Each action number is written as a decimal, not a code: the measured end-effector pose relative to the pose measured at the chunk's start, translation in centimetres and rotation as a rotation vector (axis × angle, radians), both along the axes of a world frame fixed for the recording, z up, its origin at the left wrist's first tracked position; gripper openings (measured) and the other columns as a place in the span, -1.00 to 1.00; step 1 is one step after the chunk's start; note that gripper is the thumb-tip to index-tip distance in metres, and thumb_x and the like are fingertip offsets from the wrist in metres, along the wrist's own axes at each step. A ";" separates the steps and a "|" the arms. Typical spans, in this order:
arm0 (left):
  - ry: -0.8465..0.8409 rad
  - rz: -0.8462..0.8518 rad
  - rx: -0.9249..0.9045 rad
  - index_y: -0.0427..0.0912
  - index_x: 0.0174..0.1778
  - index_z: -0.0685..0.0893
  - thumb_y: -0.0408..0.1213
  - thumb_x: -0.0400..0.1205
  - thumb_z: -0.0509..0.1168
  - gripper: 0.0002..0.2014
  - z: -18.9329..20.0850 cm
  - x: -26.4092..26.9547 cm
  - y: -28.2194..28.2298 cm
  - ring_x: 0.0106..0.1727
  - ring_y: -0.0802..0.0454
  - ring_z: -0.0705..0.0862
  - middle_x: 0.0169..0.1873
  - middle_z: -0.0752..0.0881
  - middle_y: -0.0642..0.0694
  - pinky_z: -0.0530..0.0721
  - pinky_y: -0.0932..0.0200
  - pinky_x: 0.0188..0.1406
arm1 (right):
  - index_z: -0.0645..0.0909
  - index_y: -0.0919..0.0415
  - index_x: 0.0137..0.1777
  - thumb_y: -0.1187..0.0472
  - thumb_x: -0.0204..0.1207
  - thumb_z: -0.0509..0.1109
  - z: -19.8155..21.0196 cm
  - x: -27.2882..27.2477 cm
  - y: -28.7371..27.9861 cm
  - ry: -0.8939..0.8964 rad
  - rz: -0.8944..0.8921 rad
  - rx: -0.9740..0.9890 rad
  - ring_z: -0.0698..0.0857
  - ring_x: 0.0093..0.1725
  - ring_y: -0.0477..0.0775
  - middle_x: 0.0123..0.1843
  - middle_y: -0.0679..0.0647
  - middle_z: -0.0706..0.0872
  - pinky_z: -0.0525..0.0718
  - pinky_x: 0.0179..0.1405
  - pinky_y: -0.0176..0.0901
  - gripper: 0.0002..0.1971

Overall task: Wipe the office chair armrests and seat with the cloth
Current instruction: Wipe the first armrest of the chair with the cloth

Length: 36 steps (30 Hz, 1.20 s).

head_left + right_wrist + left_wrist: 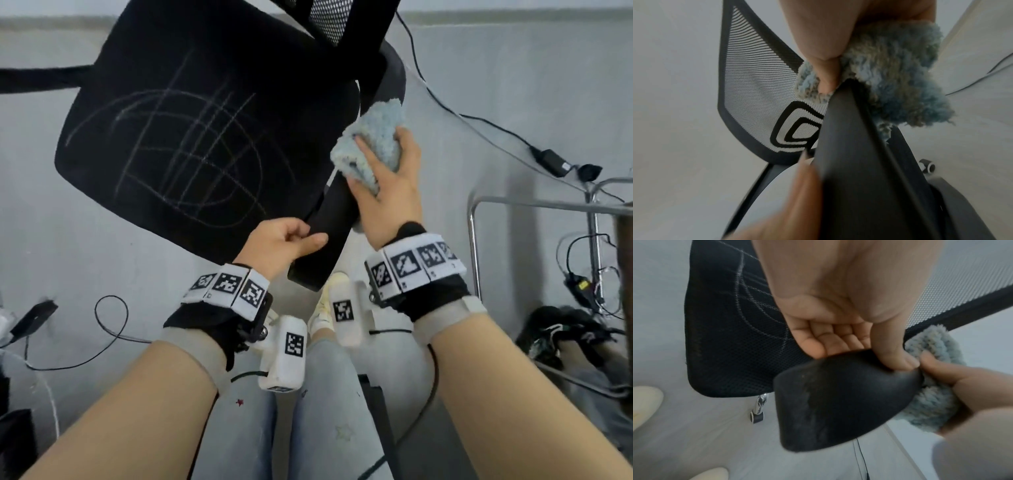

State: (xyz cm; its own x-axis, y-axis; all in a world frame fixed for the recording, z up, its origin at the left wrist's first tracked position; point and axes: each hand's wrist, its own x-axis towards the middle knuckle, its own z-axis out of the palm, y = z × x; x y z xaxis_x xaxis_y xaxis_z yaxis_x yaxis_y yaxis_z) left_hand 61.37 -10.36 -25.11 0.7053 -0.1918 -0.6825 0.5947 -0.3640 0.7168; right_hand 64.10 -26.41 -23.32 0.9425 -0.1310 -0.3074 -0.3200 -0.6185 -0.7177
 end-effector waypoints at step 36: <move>0.347 0.312 -0.361 -0.25 0.48 0.40 -0.01 0.71 -0.17 -0.45 1.0 -5.5 1.5 0.50 0.06 0.43 0.47 0.48 -0.11 0.30 0.00 0.56 | 0.36 -0.30 0.40 0.27 0.37 0.43 -0.5 -11.5 1.1 -0.028 0.380 -0.113 0.55 0.17 0.28 0.30 0.13 0.37 0.71 -0.12 0.03 -0.33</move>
State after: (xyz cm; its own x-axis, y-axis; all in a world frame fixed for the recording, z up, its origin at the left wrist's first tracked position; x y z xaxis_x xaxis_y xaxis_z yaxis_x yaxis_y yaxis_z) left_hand 55.84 -8.90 -24.12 0.5125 -0.2738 -0.8138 0.8566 0.0969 0.5069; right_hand 52.59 -25.32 -23.77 0.9384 0.1969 -0.2841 -0.0344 -0.7646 -0.6436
